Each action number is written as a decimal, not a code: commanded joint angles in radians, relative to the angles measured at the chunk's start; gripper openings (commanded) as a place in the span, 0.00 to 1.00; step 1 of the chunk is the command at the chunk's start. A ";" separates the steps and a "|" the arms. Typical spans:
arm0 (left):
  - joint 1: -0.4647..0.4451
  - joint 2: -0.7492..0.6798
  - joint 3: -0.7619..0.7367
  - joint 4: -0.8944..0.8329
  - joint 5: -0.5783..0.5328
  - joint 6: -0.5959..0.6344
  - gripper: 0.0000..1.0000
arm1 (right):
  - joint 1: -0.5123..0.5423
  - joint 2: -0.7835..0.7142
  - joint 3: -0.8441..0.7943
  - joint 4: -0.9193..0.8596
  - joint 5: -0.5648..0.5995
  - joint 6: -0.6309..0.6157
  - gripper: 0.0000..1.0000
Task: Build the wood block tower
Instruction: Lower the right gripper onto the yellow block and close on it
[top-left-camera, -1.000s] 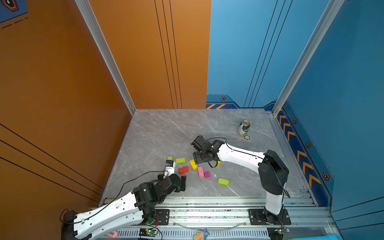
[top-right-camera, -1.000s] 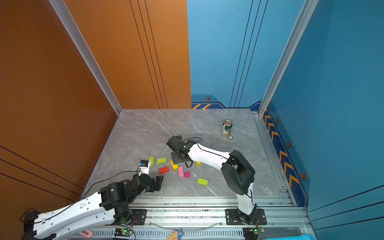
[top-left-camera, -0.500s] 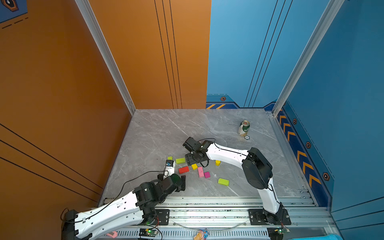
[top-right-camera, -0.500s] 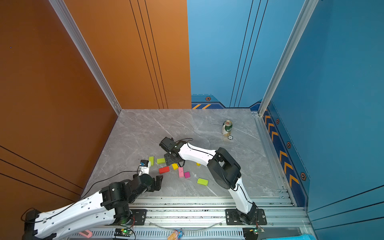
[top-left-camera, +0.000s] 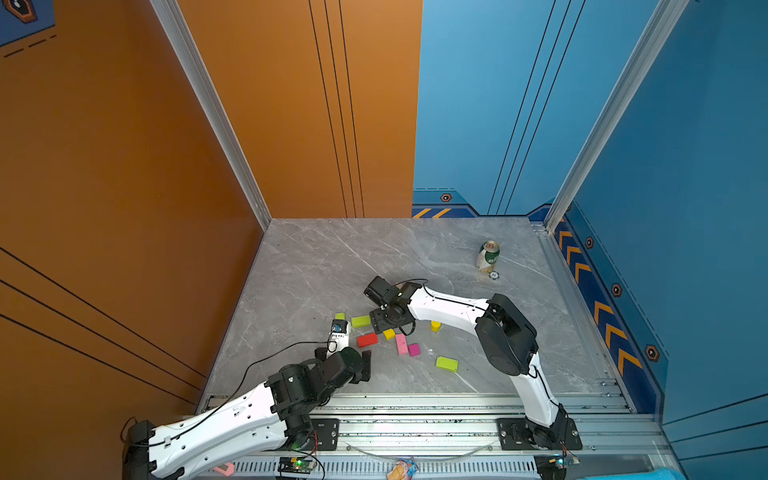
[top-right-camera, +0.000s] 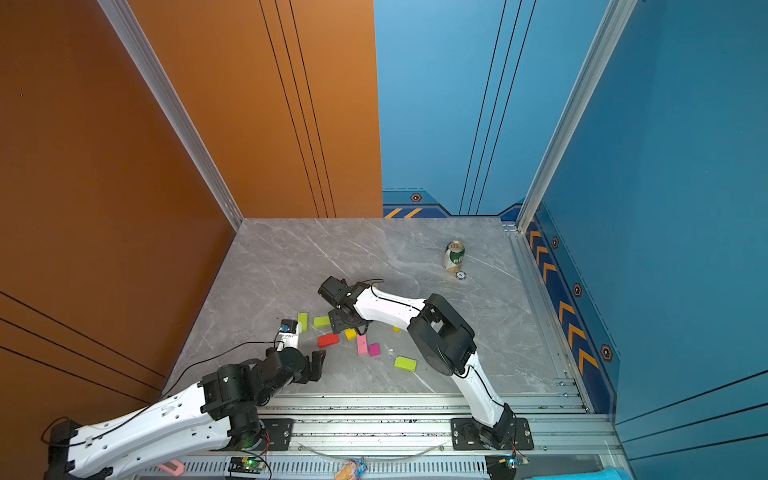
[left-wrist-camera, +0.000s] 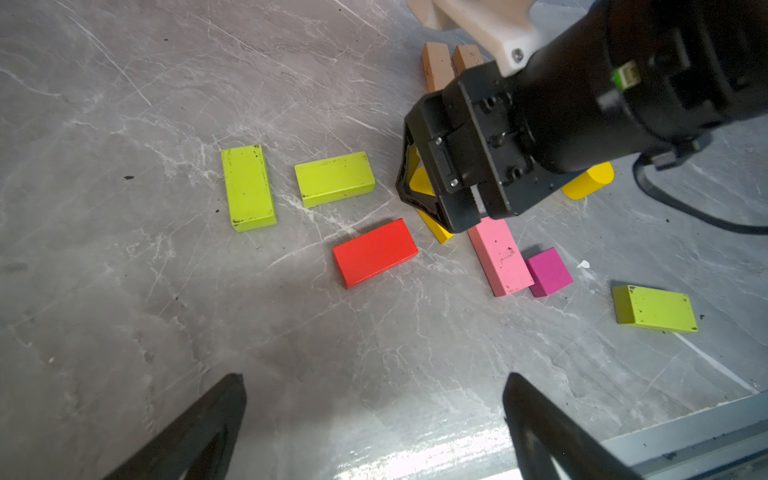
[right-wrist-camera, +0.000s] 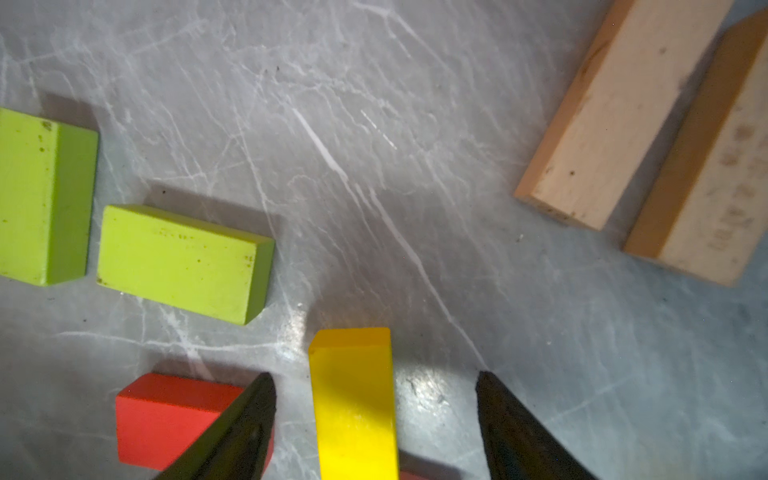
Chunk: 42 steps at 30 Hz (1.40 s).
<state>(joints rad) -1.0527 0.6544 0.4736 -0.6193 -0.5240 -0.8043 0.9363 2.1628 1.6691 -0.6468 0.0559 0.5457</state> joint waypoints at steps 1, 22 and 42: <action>0.013 -0.008 0.018 0.000 -0.018 0.018 0.98 | -0.023 0.022 0.024 -0.048 0.028 -0.010 0.78; 0.039 0.012 0.024 0.029 0.011 0.032 0.98 | -0.087 -0.082 -0.125 -0.053 0.070 -0.013 0.77; 0.035 -0.083 -0.023 0.012 0.037 0.007 0.98 | -0.016 -0.184 -0.142 -0.046 0.060 0.033 0.81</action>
<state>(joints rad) -1.0256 0.5945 0.4721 -0.5945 -0.5018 -0.7914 0.9020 1.9820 1.5257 -0.6724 0.1230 0.5529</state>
